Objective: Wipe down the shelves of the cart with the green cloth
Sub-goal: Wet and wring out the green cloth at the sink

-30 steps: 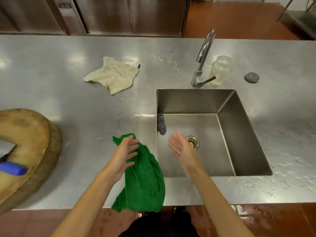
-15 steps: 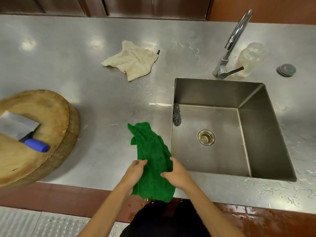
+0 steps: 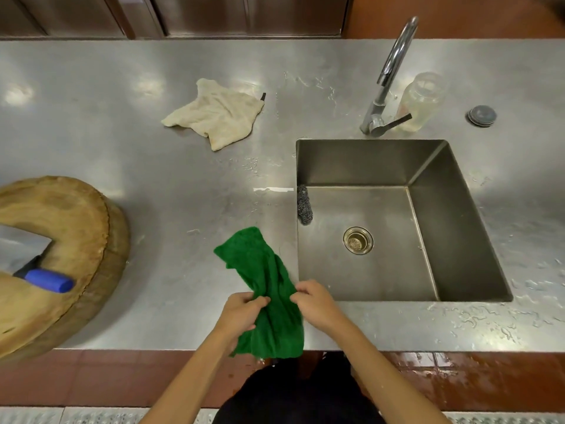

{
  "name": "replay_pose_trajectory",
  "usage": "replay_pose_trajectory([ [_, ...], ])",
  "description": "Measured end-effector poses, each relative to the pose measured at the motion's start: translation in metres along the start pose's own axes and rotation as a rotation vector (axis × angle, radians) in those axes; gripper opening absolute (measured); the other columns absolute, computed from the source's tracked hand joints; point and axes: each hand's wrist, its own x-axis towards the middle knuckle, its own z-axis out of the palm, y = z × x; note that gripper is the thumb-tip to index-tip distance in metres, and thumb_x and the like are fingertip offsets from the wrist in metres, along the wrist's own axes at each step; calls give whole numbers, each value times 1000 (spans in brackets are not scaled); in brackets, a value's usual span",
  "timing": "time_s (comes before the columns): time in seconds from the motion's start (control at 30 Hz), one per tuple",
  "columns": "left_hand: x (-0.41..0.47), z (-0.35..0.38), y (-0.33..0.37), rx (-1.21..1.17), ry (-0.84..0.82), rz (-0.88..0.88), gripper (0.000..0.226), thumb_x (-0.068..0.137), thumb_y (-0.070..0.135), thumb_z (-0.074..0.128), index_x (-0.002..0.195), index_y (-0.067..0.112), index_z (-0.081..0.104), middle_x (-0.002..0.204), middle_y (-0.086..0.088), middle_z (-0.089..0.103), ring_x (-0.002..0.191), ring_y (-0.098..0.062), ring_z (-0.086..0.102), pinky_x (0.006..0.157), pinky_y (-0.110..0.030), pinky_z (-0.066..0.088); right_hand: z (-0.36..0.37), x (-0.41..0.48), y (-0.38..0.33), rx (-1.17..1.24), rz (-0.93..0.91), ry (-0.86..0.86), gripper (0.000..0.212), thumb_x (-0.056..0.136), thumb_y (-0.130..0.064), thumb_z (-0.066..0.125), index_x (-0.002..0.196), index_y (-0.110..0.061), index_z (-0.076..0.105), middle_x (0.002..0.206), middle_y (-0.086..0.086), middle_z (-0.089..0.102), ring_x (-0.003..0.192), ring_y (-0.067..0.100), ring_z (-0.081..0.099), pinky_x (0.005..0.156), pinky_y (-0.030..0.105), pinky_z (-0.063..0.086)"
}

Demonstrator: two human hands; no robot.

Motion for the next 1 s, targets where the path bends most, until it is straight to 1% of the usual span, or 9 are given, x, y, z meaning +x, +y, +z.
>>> replay_pose_trajectory([
  [0.1,-11,-13,9,-146,-16,76,19,100,20,60,101,9,75,88,-3,79,76,-13,76,55,-16,53,-2,-11,-1,3,-32,-61,11,104,-23,39,102,-24,50,94,-6,56,83,5,53,65,21,40],
  [0.2,-24,-22,22,-217,-78,155,21,103,23,54,105,14,72,94,0,79,79,-9,75,59,-17,55,2,-19,-3,42,-104,16,16,105,-30,37,110,-22,50,103,-4,61,91,6,57,71,21,44],
  [0.3,-36,-29,38,-247,-152,203,24,104,29,52,108,15,71,97,-3,79,81,-12,76,72,-33,57,3,-25,-12,113,-140,81,21,103,-37,43,113,-22,53,105,-6,64,96,5,61,74,19,47],
  [0.4,-42,-34,54,-228,-193,265,30,104,33,50,111,10,68,101,-11,77,90,-22,76,75,-40,59,-5,-33,-21,146,-201,216,23,99,-41,49,108,-23,59,98,-9,66,92,6,63,74,20,49],
  [0.53,-47,-37,76,-272,-189,363,39,104,33,51,104,-4,61,106,-28,70,97,-39,70,95,-51,53,-30,-51,-34,167,-299,441,31,98,-40,52,76,-19,57,60,-12,50,55,-1,46,55,13,34],
  [0.67,-53,-23,99,-325,-149,387,28,100,29,57,79,11,56,73,-11,57,67,-23,62,67,-33,52,-40,-69,-52,203,-373,631,48,103,-32,44,59,-18,31,54,-4,27,49,7,27,49,21,23],
  [0.83,-60,5,119,-22,-135,556,35,96,34,56,67,16,47,66,-5,42,65,-19,43,64,-34,34,-52,-91,-72,611,-415,622,44,94,-23,50,53,-15,36,56,7,30,55,21,31,56,34,29],
  [0.93,-61,20,124,99,-279,702,55,86,53,50,89,0,61,83,-9,58,79,-16,56,78,-35,46,-68,-102,-83,849,-421,606,40,84,-25,55,49,-12,41,53,8,35,53,23,36,59,38,34],
  [1.0,-63,26,125,168,-491,795,71,87,67,46,117,5,61,110,-8,66,101,-9,62,91,-26,48,-82,-108,-91,960,-445,581,42,86,-23,57,46,-19,44,49,1,40,49,20,41,60,37,39],
])
